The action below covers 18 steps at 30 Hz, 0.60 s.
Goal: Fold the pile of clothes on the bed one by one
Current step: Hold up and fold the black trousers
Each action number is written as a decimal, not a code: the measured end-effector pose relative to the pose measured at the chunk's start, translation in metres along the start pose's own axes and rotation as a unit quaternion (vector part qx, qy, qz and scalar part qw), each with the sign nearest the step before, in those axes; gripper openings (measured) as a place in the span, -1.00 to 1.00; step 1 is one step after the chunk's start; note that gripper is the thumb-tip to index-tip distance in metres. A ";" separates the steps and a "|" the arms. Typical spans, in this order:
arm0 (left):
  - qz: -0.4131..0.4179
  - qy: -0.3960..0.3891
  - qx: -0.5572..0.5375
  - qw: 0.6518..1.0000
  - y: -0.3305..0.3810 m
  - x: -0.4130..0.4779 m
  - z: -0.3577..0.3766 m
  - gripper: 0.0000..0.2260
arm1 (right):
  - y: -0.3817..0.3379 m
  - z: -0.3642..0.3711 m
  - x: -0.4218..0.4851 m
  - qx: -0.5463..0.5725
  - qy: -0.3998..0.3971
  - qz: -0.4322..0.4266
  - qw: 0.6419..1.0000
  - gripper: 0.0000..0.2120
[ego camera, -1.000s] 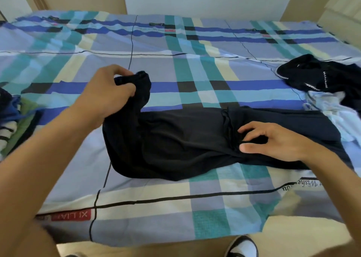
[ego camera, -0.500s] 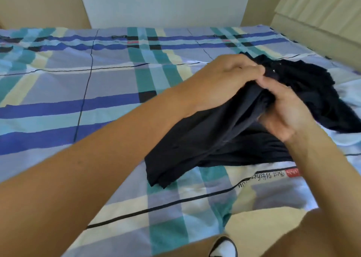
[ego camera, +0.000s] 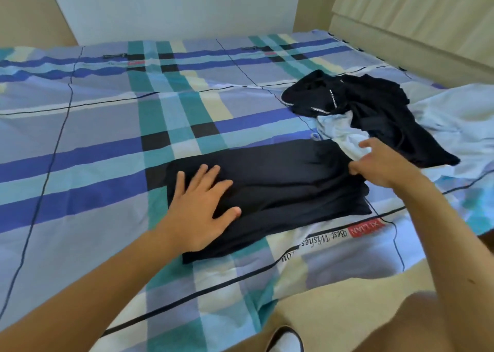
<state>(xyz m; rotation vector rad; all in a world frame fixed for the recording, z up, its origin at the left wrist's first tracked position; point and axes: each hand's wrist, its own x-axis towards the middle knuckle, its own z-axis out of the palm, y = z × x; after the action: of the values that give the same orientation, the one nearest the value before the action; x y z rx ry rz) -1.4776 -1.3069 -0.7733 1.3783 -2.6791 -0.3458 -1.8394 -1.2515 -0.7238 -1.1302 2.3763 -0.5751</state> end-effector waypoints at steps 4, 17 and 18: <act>-0.197 0.177 -0.124 0.956 -0.012 -0.009 -0.002 -0.43 | -0.008 0.015 -0.002 0.062 -0.069 0.045 0.995 -0.30; -0.150 0.079 -0.473 0.865 -0.036 -0.028 -0.075 -0.58 | -0.043 0.015 -0.016 0.328 -0.154 -0.059 0.930 -0.60; -0.148 0.082 -0.478 0.862 -0.044 -0.034 -0.093 -0.55 | -0.052 0.014 -0.023 0.361 -0.150 -0.079 0.917 -0.56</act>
<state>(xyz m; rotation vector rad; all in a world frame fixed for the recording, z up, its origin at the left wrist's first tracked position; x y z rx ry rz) -1.4049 -1.3181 -0.6939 1.3282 -1.6670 -1.2911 -1.7869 -1.2658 -0.7025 -0.9673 1.5911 -1.1244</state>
